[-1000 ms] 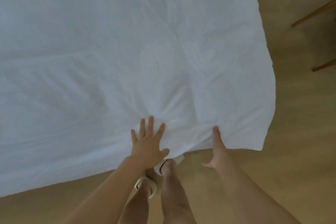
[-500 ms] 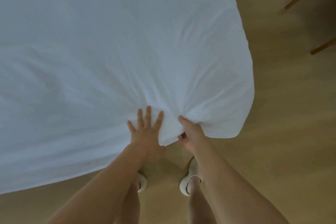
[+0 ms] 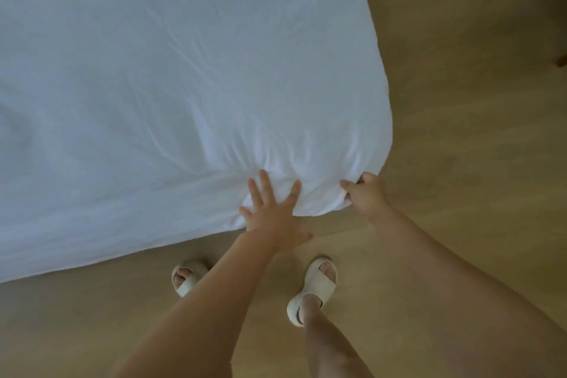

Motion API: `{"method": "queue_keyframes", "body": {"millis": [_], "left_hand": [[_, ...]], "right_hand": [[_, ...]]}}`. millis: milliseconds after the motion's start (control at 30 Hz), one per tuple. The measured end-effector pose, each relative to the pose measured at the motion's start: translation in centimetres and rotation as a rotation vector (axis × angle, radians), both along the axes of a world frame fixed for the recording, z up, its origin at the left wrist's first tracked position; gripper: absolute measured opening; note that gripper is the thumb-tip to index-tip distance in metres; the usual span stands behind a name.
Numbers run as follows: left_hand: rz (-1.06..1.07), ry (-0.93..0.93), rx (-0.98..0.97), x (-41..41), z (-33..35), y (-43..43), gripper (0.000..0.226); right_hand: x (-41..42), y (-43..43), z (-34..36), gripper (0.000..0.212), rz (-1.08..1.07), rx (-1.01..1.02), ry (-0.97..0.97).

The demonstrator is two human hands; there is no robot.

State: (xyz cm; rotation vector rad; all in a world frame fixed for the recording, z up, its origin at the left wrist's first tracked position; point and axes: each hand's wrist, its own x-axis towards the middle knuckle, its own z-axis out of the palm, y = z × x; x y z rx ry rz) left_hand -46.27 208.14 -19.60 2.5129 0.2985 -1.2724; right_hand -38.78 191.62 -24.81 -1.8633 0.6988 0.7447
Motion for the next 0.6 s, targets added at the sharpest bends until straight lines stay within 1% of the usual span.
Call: {"method": "queue_keyframes", "body": {"millis": [33, 67, 133, 200, 233, 267, 300, 333, 367, 433, 467, 500, 533, 567, 600], "left_hand": [[0.003, 0.001, 0.001, 0.0, 0.0, -0.2, 0.101], [0.01, -0.002, 0.01, -0.1, 0.0, -0.4, 0.1], [0.013, -0.024, 0.05, -0.3, -0.1, -0.8, 0.096], [0.015, -0.06, 0.079, -0.7, -0.1, -1.2, 0.091], [0.02, -0.076, 0.081, -0.9, -0.1, -1.3, 0.089], [0.026, -0.088, 0.077, -1.1, 0.0, -1.5, 0.089], [0.034, -0.097, 0.068, -1.3, 0.1, -1.5, 0.088], [0.051, -0.106, 0.058, -1.5, 0.2, -1.5, 0.087], [0.072, -0.113, 0.051, -1.7, 0.3, -1.5, 0.086], [0.099, -0.109, 0.041, -2.3, 0.5, -1.3, 0.086], [0.101, -0.105, 0.04, -2.6, 0.5, -1.2, 0.086], [0.098, -0.103, 0.04, -2.8, 0.4, -1.0, 0.085], [0.096, -0.104, 0.04, -3.1, 0.4, -0.8, 0.085], [0.101, -0.109, 0.038, -3.3, 0.4, -0.6, 0.084], [0.114, -0.118, 0.035, -3.4, 0.4, -0.4, 0.083]], "right_hand": [[0.3, -0.3, 0.1, 0.027, 0.052, -0.024, -0.024], [0.4, -0.8, 0.2, 0.021, 0.11, -0.059, -0.063], [0.0, -1.9, 0.7, 0.018, 0.217, -0.157, -0.189], [-1.1, -2.9, 0.7, 0.032, 0.222, -0.209, -0.295], [-1.6, -3.0, 0.6, 0.038, 0.182, -0.205, -0.315], [-2.0, -2.7, 0.4, 0.038, 0.115, -0.18, -0.308], [-2.4, -2.1, 0.0, 0.031, 0.034, -0.148, -0.274], [-2.9, -1.3, -0.2, 0.018, -0.059, -0.085, -0.207], [-3.5, -0.2, -0.6, 0.018, -0.152, 0.004, -0.122], [-5.1, 1.4, -1.3, 0.061, -0.309, 0.186, 0.069], [-5.8, 2.2, -1.6, 0.08, -0.369, 0.242, 0.153], [-6.4, 3.0, -1.9, 0.093, -0.429, 0.298, 0.249], [-6.7, 3.7, -1.9, 0.098, -0.495, 0.375, 0.351], [-6.4, 4.5, -1.9, 0.093, -0.557, 0.486, 0.418], [-5.9, 5.1, -1.9, 0.08, -0.615, 0.611, 0.444]]}}
